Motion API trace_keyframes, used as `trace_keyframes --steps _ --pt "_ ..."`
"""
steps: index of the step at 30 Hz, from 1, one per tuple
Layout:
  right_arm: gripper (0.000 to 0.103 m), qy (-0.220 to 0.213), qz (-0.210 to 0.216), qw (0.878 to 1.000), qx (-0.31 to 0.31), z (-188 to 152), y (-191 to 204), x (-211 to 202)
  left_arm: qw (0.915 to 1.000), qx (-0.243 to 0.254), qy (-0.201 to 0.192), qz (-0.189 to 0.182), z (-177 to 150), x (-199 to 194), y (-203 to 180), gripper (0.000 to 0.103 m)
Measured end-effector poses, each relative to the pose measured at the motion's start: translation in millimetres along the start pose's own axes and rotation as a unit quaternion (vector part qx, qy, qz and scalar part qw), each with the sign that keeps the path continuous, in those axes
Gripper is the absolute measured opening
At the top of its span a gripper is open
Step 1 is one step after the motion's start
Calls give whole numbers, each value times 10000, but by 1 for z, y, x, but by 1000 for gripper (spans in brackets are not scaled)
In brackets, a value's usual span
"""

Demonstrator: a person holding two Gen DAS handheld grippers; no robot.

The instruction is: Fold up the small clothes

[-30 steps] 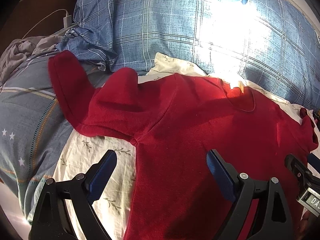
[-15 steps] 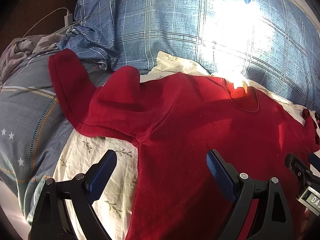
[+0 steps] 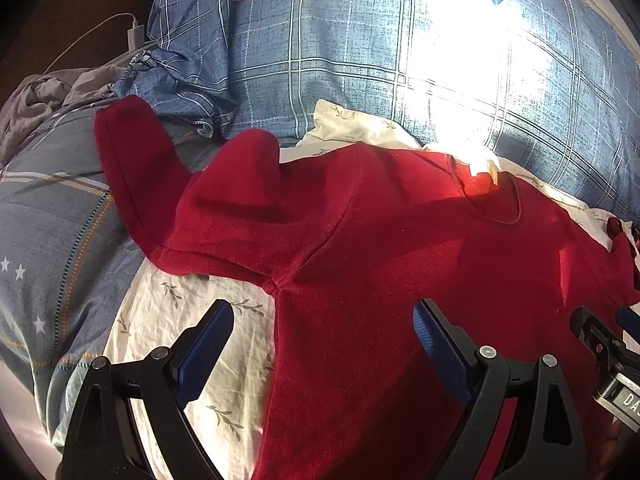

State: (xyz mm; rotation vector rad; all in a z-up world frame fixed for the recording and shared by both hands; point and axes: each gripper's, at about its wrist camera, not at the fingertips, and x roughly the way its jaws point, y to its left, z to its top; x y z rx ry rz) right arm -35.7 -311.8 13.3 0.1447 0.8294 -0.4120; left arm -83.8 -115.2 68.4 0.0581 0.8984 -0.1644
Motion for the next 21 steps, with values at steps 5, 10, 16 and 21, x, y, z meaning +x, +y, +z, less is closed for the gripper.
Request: trace_keyframes --steps 5,10,16,21 --pt "103 3 16 10000 8 1 0 1 10000 -10 6 6 1 2 1 92" --pt "103 5 1 10000 -5 2 1 3 10000 -5 -9 15 2 4 1 91" --pt "103 37 3 10000 -16 3 2 6 10000 -65 4 24 4 8 4 91" --pt "103 69 4 10000 -43 4 5 10 10000 -57 26 49 5 11 5 91"
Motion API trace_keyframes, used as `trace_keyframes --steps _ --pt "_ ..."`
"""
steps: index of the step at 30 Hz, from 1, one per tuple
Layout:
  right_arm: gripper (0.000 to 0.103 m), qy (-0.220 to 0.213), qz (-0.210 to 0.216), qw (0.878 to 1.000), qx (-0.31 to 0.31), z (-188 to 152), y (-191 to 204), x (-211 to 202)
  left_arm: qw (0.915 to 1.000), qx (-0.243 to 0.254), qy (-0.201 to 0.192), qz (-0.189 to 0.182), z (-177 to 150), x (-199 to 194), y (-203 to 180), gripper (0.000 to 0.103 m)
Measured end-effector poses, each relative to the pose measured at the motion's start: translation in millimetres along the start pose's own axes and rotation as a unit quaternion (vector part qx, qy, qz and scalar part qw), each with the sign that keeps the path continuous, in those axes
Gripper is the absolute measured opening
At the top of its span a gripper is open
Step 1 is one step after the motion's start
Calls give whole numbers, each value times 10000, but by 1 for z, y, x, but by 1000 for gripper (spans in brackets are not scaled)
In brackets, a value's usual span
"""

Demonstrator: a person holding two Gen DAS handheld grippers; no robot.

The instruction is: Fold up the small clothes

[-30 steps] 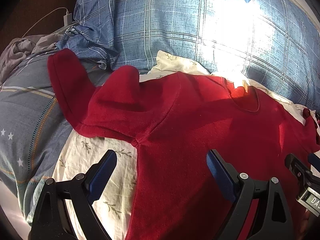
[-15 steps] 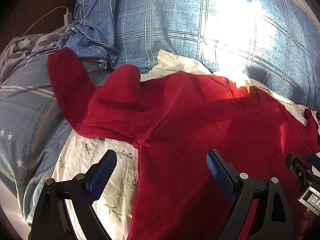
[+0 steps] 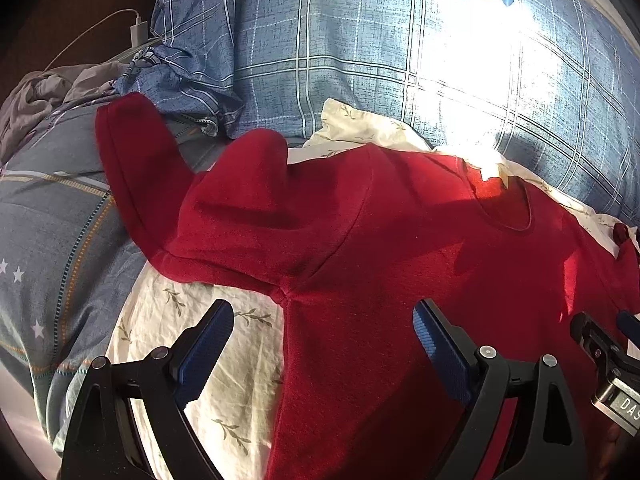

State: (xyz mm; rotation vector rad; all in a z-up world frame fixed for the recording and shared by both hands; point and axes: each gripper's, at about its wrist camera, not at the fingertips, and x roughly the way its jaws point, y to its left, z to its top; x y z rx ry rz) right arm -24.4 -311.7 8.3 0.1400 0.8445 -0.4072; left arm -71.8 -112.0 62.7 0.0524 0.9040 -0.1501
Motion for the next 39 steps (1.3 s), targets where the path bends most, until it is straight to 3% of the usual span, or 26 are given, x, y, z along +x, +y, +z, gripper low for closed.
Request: trace_keyframes --steps 11,16,21,28,31,33,35,36,37,38,39 --pt "103 -24 7 10000 -64 2 5 1 10000 -58 -30 31 6 -2 11 91" --pt "103 -16 68 10000 -71 2 6 0 9990 -275 -264 232 22 -13 44 91" --pt "103 -68 98 9999 -78 5 8 -1 9924 -583 -487 963 53 -5 97 91" --pt "103 -21 133 9998 -127 7 11 5 9729 -975 -360 2067 99 48 159 90" --pt "103 23 251 9996 -87 9 12 8 9667 -1066 -123 2324 111 81 176 73" --pt "102 8 303 9995 -118 10 13 8 9655 -755 -405 2460 121 89 165 73" --pt "102 -54 329 9993 -144 11 12 7 9709 -676 -215 2288 129 104 160 53" --pt "101 -56 350 9993 -141 12 10 6 9692 -702 -257 2347 131 108 161 50" --pt "98 -56 380 9992 -129 12 9 6 9679 -718 -367 2382 134 109 161 25" --pt "95 -62 424 9990 -96 13 7 6 9703 -764 -280 2279 136 113 163 8" --pt "88 -61 484 9988 -40 13 4 5 9745 -867 -188 2063 138 117 170 8"
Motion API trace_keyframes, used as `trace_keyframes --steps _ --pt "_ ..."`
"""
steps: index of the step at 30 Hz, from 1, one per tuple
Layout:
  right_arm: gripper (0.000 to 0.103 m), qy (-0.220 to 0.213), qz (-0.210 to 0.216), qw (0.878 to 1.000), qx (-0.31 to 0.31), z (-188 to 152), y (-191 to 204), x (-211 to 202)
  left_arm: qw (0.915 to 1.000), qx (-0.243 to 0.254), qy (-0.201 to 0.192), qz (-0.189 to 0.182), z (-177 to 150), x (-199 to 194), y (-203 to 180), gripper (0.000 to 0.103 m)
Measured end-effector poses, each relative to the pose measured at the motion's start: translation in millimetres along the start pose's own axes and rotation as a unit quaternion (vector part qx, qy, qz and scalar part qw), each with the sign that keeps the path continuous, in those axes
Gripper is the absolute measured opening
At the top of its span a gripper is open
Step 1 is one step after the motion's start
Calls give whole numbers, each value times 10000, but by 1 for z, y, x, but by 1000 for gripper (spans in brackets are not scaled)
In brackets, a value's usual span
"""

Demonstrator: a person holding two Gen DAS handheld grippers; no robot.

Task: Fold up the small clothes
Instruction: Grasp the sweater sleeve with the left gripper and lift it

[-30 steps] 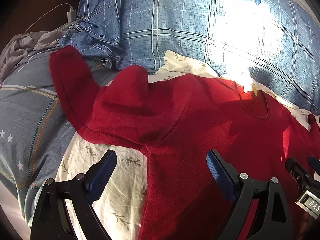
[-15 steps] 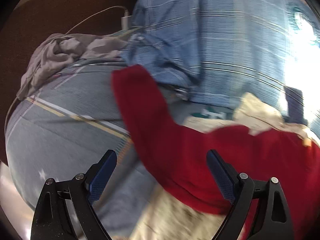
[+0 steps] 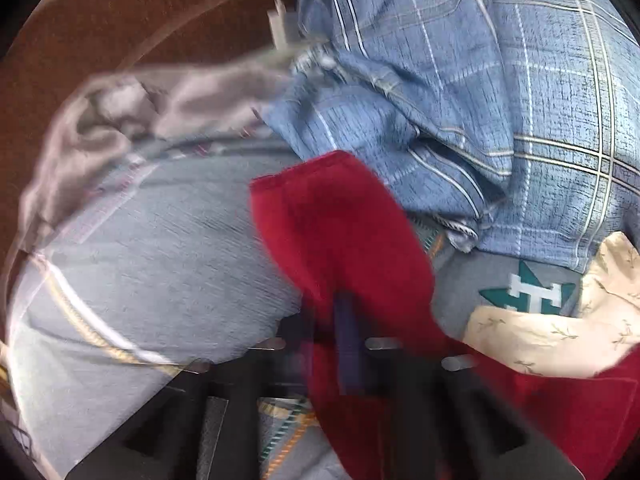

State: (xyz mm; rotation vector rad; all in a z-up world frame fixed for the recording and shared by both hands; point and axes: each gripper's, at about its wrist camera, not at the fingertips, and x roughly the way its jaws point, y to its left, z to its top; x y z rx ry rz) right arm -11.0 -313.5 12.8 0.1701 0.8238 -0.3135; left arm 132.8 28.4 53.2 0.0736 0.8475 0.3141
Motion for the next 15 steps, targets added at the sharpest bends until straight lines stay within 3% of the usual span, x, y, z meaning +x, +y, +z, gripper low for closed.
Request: trace_keyframes --steps 4,7,9,13,15 --pt "69 55 172 9997 172 0 -10 -2 9985 15 -168 -525 10 -24 8 6" --pt "68 18 110 9996 244 1 -19 -6 9925 206 -477 -1105 11 -74 -1 6" --pt "68 -49 69 9995 311 3 -26 -11 9833 343 -724 -1636 11 -121 -8 6" --pt "69 -201 -41 9983 538 2 -47 -28 9526 681 -1105 -2753 7 -207 -45 6" --pt "69 -222 -125 9979 595 1 -57 -34 9387 896 -1204 -3105 -2 -233 -70 6"
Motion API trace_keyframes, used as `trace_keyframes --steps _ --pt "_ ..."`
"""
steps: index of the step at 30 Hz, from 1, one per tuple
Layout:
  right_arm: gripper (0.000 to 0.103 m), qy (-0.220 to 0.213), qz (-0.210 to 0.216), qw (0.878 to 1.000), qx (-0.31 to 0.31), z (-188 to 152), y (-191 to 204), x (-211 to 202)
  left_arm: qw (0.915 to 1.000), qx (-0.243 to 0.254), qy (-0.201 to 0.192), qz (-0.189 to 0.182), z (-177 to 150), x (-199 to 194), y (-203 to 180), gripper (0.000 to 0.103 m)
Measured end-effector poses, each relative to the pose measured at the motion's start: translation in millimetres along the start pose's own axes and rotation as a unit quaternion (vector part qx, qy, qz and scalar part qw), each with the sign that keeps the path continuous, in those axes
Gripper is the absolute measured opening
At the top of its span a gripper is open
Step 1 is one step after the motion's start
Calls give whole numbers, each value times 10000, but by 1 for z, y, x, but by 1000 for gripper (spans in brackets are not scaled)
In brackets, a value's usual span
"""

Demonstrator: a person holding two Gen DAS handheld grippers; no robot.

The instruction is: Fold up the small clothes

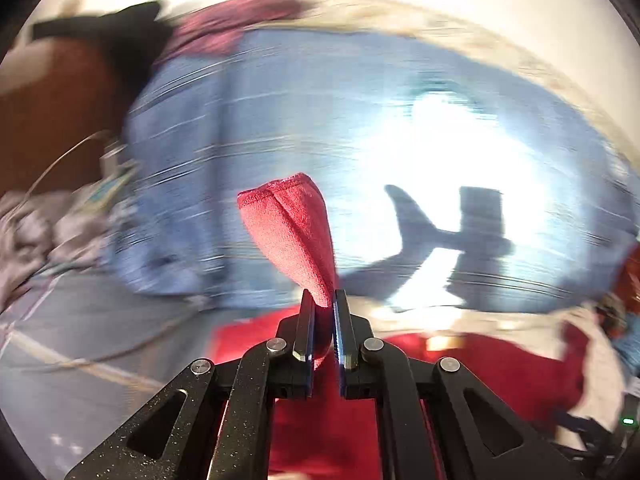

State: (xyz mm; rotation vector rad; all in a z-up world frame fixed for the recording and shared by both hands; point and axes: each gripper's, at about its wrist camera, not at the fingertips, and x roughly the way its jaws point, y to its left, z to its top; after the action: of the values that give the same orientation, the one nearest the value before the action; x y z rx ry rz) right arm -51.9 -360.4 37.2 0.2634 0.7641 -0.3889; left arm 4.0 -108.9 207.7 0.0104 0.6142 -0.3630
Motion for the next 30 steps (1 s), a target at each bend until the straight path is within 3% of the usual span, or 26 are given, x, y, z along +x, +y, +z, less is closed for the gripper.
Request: trace_keyframes --steps 3,8,12,16,18,20,22,25,28,30 --pt "69 8 -121 9999 -10 -2 -14 -7 9973 237 218 -655 -13 5 -57 6" --pt "69 -179 -416 9987 248 0 -45 -25 9869 481 937 -1219 -63 48 -129 7" --pt "69 -200 -670 9965 456 0 -71 -34 9759 564 1483 -1496 -95 99 -159 8" --pt "69 -221 -634 9962 558 3 -81 -37 9679 551 1893 -1559 -106 140 -159 16" --pt "71 -216 -455 9972 545 5 -79 -34 9716 502 1777 -1478 -96 138 -145 32" --pt "73 -201 -191 9983 512 9 -72 -28 9803 357 1400 -1345 -87 116 -118 57" --pt "76 -192 -98 9987 467 12 -65 -22 9884 333 1080 -1017 -80 100 -93 65" --pt "76 -61 -124 9995 283 20 -54 -2 9951 465 857 -187 -76 97 -50 65" --pt "76 29 -274 9996 26 26 -43 24 9929 375 1034 449 -82 118 -15 65" --pt "72 107 -490 9985 -228 30 -39 43 9909 206 1147 678 -88 135 1 64"
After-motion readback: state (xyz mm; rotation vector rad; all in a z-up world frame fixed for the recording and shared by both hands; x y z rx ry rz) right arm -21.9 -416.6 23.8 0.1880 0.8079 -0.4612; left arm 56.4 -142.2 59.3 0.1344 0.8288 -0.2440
